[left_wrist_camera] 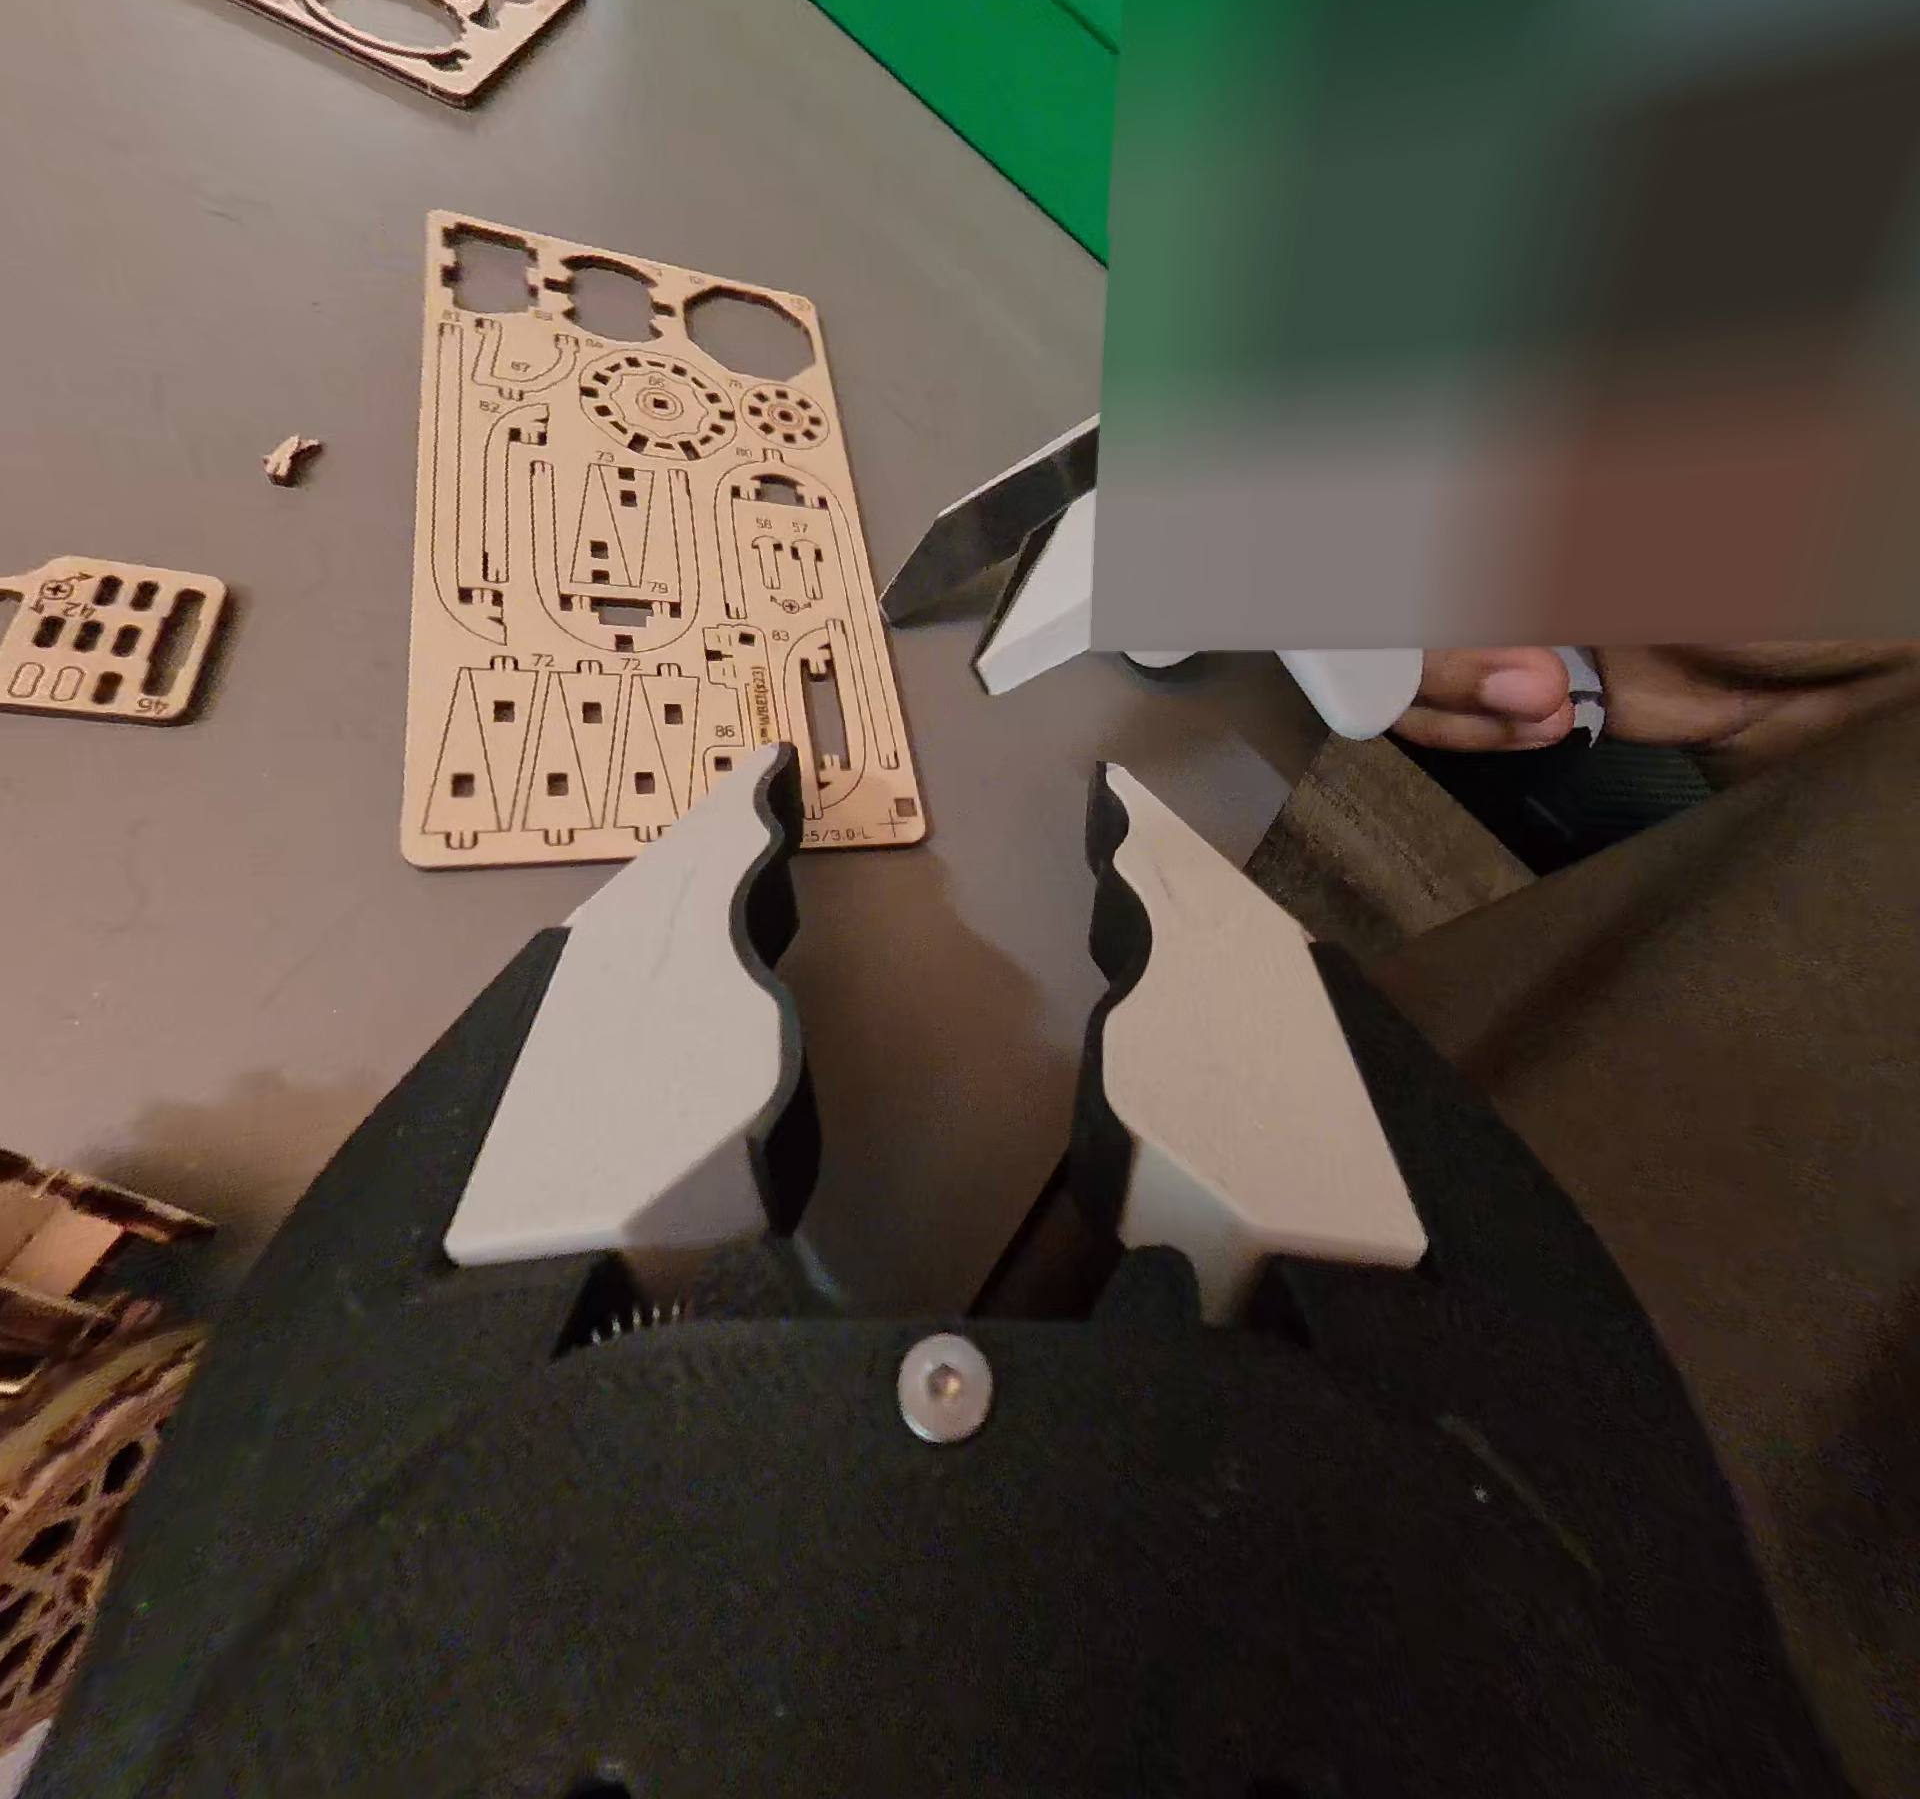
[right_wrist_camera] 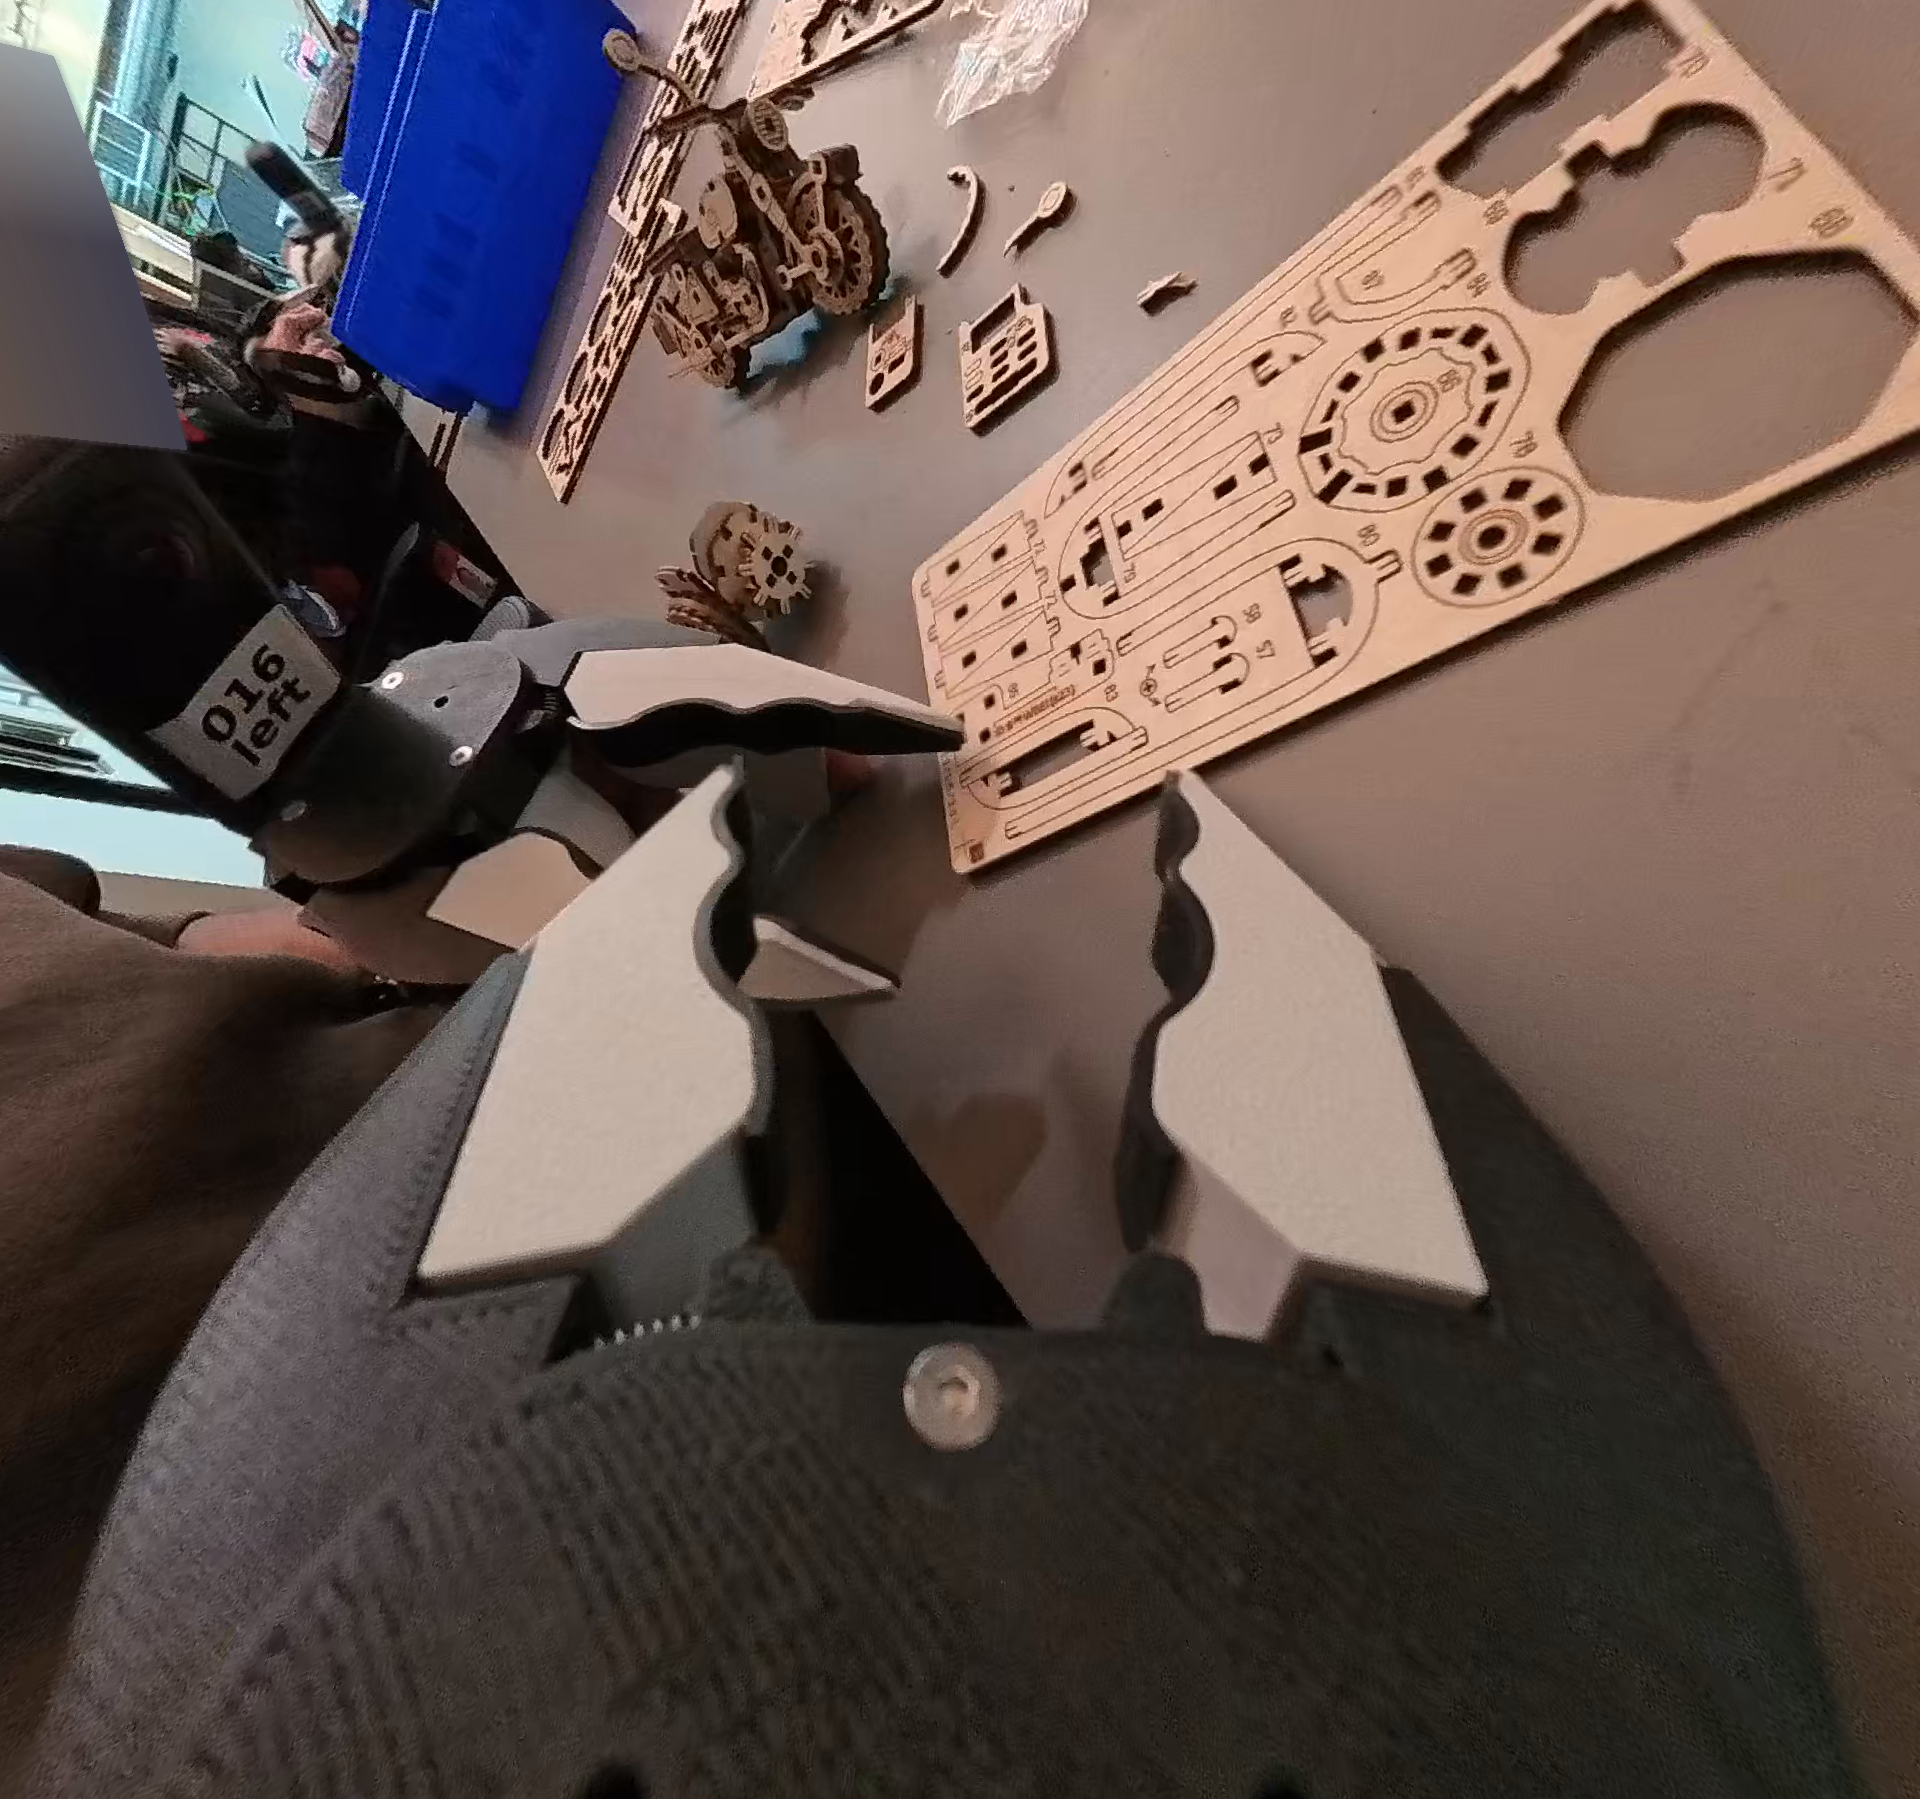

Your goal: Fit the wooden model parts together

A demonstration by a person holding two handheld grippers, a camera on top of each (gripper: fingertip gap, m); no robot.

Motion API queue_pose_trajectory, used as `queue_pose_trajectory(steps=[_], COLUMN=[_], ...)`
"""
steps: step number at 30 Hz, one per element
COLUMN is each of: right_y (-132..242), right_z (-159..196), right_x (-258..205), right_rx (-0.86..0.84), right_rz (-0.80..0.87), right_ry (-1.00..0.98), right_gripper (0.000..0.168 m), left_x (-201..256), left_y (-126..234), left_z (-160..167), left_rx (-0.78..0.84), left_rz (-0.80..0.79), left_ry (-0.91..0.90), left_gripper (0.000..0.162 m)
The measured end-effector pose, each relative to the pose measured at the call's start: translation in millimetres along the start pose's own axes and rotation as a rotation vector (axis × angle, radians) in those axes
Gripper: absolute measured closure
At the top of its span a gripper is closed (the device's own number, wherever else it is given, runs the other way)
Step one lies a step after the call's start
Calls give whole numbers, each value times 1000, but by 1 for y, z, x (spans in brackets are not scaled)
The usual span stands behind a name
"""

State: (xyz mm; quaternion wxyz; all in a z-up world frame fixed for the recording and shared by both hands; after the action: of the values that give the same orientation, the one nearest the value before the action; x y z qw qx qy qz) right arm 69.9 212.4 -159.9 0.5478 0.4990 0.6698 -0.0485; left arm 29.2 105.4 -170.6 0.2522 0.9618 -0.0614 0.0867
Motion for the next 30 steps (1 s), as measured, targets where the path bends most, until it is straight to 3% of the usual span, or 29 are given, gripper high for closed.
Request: queue_pose_trajectory(steps=[4,7,10,12,16,21,24,27,30], right_y=[2,3,8,13,25,35,39,43,44], right_z=[-2,-4,-10,-14,-20,-23,-24,-26,-27], right_x=[0,0,2,4,11,16,19,21,22], right_rx=[21,40,96,134,187,229,248,273,280], right_rz=[3,3,3,11,76,109,78,56,63], right_ry=[8,8,4,3,29,43,14,-12,-10], right_gripper=[91,91,92,92,92,92,93,93,92], left_x=[-8,-11,-17,-23,-29,-27,-24,-18,-18], left_y=[3,2,-7,-15,-31,-39,-39,-40,-39], left_z=[-6,-24,-39,-40,-32,-23,-22,-24,-23], left_rx=[4,-27,-176,-288,-433,-455,-431,-411,-398], left_rz=[-42,-49,-145,-252,-381,-366,-384,-386,-380], left_ry=[48,130,75,-25,-147,-49,-37,-33,-27], left_gripper=[100,79,54,47,44,44,52,70,71])
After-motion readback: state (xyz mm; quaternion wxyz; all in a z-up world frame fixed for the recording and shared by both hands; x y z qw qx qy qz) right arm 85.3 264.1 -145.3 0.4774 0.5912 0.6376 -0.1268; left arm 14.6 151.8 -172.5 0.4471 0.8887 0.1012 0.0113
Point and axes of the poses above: each gripper's, where its closed fingertips meet, y back along the fingers, z out of its underside, x = y × z across the jaws, the point moved 7 cm from there along y, back along the fingers, and after that the axes turned 11 degrees about -y, right-handed, at the moved point
